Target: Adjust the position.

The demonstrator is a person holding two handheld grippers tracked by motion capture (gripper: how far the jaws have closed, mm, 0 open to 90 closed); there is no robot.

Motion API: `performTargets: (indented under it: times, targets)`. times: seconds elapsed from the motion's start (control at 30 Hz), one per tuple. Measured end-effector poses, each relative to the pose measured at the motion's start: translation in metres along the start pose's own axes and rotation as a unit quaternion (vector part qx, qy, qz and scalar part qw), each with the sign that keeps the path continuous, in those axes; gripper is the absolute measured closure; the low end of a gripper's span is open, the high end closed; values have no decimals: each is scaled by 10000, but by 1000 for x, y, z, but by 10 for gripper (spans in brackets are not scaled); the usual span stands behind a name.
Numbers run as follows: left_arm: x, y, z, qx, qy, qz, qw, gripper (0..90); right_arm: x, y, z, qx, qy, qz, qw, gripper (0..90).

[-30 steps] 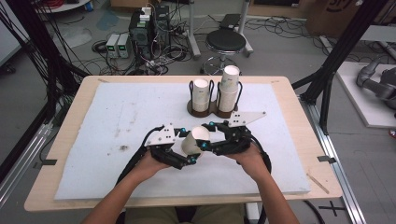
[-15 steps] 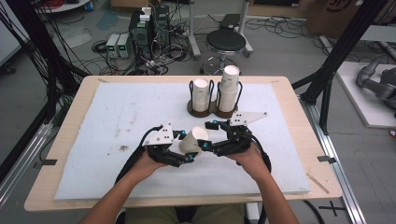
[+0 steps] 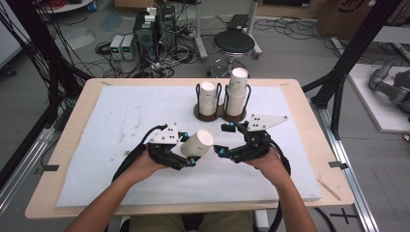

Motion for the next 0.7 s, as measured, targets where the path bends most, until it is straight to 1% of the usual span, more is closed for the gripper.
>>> performTargets:
  times: [0.1, 0.13, 0.2, 0.23, 0.27, 0.37, 0.47, 0.5, 0.63, 0.7]
  targets:
    - [-1, 4, 0, -234, -55, -133, 9996, 325, 1, -2, 2, -166, 22, 73, 9998, 200]
    - [-2, 5, 0, -323, -81, -193, 9993, 325, 1, -3, 3, -226, 25, 92, 9997, 200]
    - [-2, 5, -1, -486, -126, -240, 9984, 326, 1, -3, 3, -305, 79, 158, 9994, 200]
    - [-2, 6, -1, -565, -158, -279, 9979, 326, 1, -3, 3, -391, 96, 233, 9989, 200]
    - [-1, 6, -2, -638, -182, -340, 9972, 326, 1, -3, 3, -391, 96, 233, 9989, 200]
    - [1, 8, -4, -818, -280, -490, 9950, 326, -1, -2, 0, -563, 225, 349, 9975, 200]
    - [3, 10, -6, -984, -377, -633, 9924, 325, -1, 0, -3, -817, 244, 467, 9953, 200]
    - [3, 10, -7, -1060, -410, -685, 9912, 325, -2, 0, -5, -888, 269, 481, 9945, 200]
    - [6, 13, -10, -1331, -545, -807, 9863, 325, -2, 1, -12, -1224, 375, 628, 9898, 200]
    - [7, 14, -11, -1371, -567, -840, 9854, 326, -3, 1, -15, -1374, 426, 649, 9875, 200]
Point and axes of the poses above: each handheld gripper's, and its own axes: z roughly backward along the jaws, y roughly out of its top, x roughly to its right, the point moved 4 cm from there along -z, roughly forward along the jaws, and after that the axes turned 14 degrees about y, right-handed, at the moved point
